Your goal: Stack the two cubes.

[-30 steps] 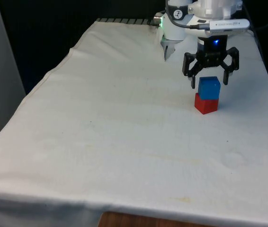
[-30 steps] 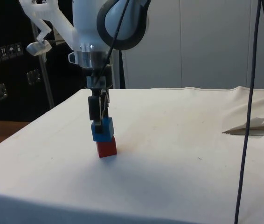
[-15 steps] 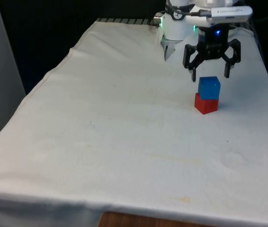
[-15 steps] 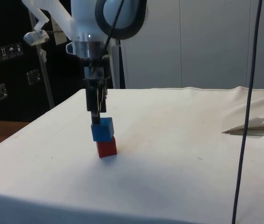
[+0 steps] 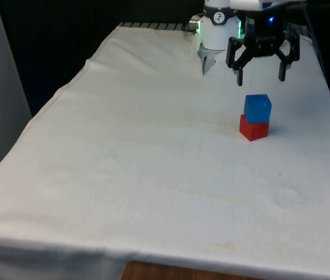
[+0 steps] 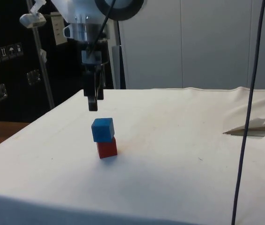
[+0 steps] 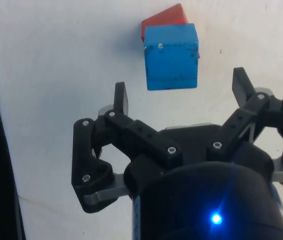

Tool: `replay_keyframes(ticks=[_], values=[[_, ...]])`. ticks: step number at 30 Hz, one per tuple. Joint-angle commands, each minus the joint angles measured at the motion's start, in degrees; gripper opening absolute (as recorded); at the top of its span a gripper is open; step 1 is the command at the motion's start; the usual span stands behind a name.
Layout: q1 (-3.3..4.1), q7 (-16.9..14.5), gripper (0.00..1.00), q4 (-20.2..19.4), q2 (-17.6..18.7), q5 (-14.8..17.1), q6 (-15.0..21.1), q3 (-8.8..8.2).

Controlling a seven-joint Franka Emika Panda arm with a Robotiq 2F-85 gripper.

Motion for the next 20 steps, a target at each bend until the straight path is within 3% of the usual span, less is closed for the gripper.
replay_keyframes(ticks=[1, 20], values=[[-0.06, -0.2, 1.0, 0.2, -0.6, 0.4, -1.0, 0.11], [0.0, 0.0, 1.0, 1.3, -4.5, 0.0, -4.9, -0.06]])
